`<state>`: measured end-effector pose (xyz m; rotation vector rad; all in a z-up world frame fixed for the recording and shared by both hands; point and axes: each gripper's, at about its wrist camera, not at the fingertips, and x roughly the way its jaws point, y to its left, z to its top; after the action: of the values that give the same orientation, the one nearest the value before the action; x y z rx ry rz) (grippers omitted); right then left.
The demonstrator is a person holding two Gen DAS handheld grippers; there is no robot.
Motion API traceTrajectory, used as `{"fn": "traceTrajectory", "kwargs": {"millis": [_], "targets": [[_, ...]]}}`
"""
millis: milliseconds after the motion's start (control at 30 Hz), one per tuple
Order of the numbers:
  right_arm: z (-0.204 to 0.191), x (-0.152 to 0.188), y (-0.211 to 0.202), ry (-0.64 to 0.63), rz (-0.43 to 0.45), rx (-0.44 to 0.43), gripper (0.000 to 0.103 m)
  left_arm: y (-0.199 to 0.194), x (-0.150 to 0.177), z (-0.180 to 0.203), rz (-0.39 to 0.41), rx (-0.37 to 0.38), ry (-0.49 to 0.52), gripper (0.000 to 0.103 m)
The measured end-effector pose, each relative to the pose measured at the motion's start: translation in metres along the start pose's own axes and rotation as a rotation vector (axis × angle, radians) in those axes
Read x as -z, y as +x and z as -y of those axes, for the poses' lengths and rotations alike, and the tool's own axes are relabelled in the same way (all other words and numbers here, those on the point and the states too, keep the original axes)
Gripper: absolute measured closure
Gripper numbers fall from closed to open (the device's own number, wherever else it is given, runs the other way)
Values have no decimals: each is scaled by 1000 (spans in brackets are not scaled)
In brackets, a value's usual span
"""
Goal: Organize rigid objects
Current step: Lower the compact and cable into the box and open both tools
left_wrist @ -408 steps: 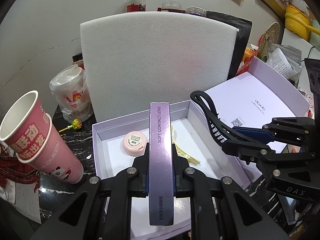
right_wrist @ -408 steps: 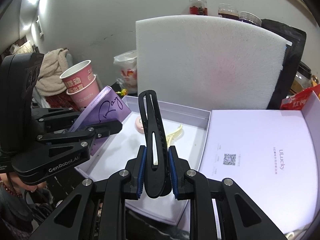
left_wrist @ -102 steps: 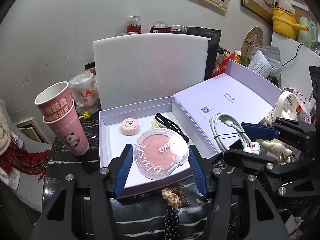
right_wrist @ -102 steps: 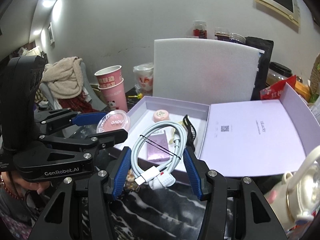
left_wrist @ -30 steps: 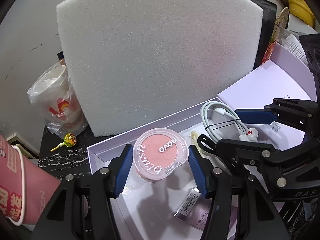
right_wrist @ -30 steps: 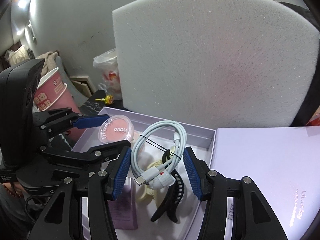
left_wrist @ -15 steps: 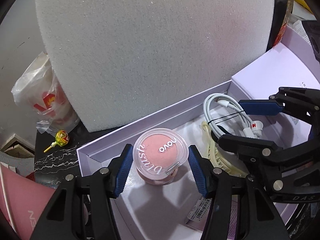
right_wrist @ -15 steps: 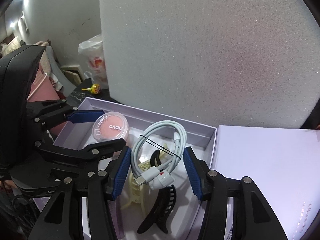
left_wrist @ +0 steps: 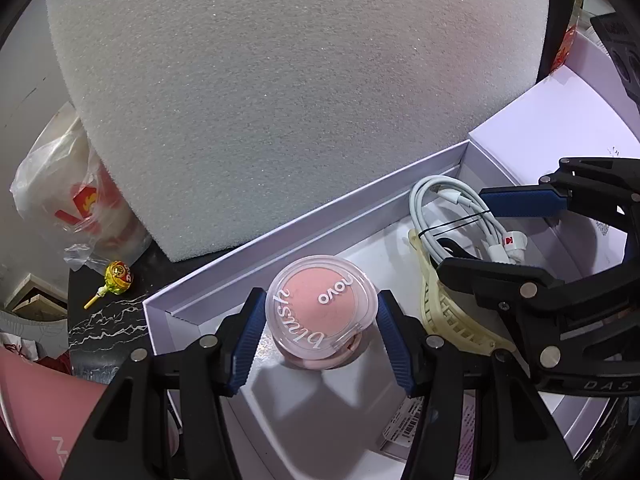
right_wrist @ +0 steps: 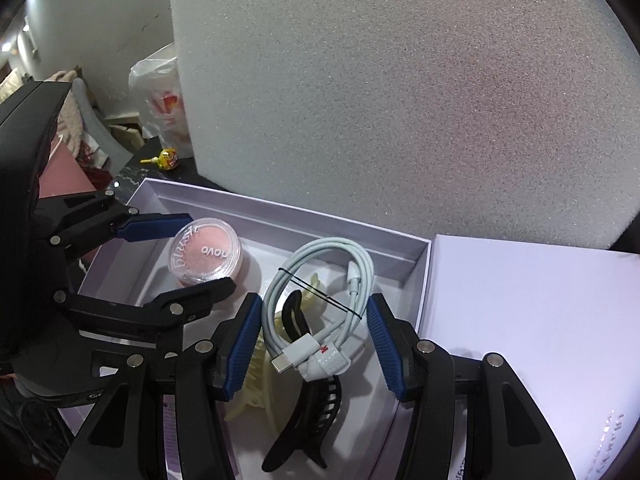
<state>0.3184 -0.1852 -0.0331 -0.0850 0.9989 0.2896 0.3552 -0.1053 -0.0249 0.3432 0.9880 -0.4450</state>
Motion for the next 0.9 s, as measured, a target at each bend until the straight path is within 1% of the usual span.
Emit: {"fn": "traceTrajectory", "kwargs": {"millis": [133, 300, 500, 533, 567, 600, 667, 767, 900], "targets": [[0, 2, -2, 5, 2, 3, 49, 3, 12, -7, 0, -3, -10, 48], [3, 3, -5, 7, -2, -5, 48, 5, 13, -11, -9, -7, -18, 48], [6, 5, -11, 19, 10, -31, 41, 9, 11, -12, -26, -22, -37, 48], [6, 5, -13, 20, 17, -30, 38, 8, 11, -12, -26, -25, -38, 46], [6, 6, -14, 21, 21, -27, 36, 8, 12, -12, -27, -31, -38, 40], [6, 6, -16, 24, 26, -25, 35, 7, 12, -12, -25, -37, -38, 37], [6, 7, -22, 31, 38, -29, 35, 3, 14, -12, -11, -44, -39, 24], [6, 8, -31, 30, 58, -22, 35, -3, 15, -10, 5, -43, -43, 23], [5, 11, -45, 31, 81, -9, 35, -7, 17, -6, 4, -45, -36, 23]]}}
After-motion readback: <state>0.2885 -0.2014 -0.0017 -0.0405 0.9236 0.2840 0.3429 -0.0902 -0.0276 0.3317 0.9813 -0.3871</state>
